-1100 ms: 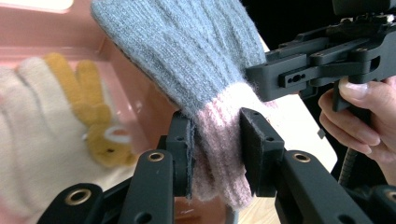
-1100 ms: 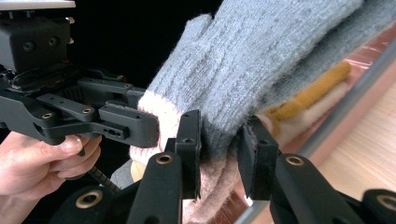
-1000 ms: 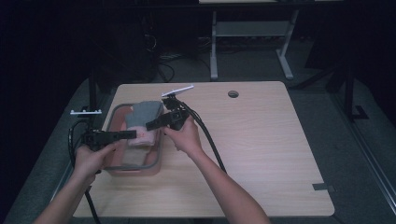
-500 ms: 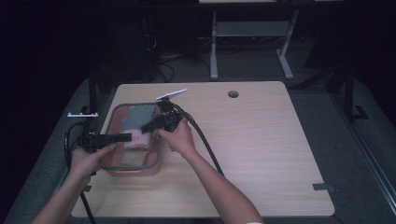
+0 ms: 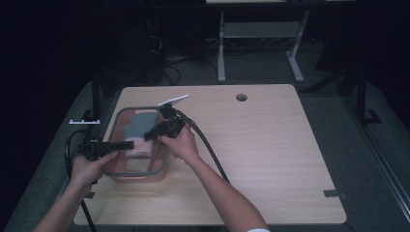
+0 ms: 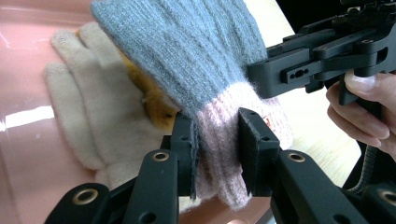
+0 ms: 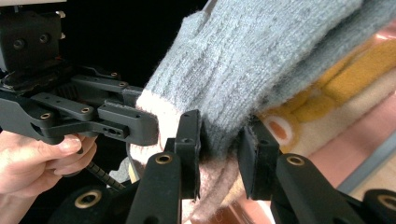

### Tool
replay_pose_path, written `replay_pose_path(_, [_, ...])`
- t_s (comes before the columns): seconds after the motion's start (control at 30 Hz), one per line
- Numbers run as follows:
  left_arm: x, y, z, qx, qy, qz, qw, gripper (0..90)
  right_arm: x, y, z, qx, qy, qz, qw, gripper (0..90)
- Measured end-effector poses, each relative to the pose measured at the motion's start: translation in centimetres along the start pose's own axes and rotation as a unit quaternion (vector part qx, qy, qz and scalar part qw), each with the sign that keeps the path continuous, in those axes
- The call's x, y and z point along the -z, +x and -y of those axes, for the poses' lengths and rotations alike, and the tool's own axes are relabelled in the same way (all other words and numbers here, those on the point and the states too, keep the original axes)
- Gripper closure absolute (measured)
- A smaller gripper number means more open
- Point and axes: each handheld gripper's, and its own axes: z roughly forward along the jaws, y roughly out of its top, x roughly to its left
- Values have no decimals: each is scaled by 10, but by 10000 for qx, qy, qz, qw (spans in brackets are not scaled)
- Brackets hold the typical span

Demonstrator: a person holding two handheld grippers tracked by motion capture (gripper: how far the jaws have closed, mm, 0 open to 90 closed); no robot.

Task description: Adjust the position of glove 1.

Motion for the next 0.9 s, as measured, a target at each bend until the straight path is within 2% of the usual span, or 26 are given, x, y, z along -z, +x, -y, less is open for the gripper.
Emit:
replay_pose_path(0.13, [-1, 3, 2, 14, 26, -56, 10000, 697, -5, -2, 0, -7, 66, 37, 10000, 712])
replay_pose_path(0.27, [-3, 8, 5, 114, 49, -72, 9999, 693, -10, -4, 0, -38, 116, 68, 9999, 707])
replay_pose_path(0.43, [-6, 10, 7, 92, 138, -170, 9997, 693, -14, -5, 1, -32, 207, 149, 9997, 701])
replay_pose_path(0.67, [-11, 9, 10, 31, 307, -397, 9987, 693, -17, -4, 2, 17, 330, 314, 9990, 686])
replay_pose_path(0.73, [-12, 8, 10, -37, 370, -579, 9976, 693, -17, -5, 2, 36, 345, 401, 9986, 686])
replay_pose_path(0.8, [-13, 10, 11, -15, 401, -637, 9972, 692, -14, -5, 2, 37, 366, 476, 9982, 696])
replay_pose_path(0.9, [-15, 12, 13, -23, 492, -763, 9959, 688, -9, -7, 1, -5, 268, 436, 9987, 698])
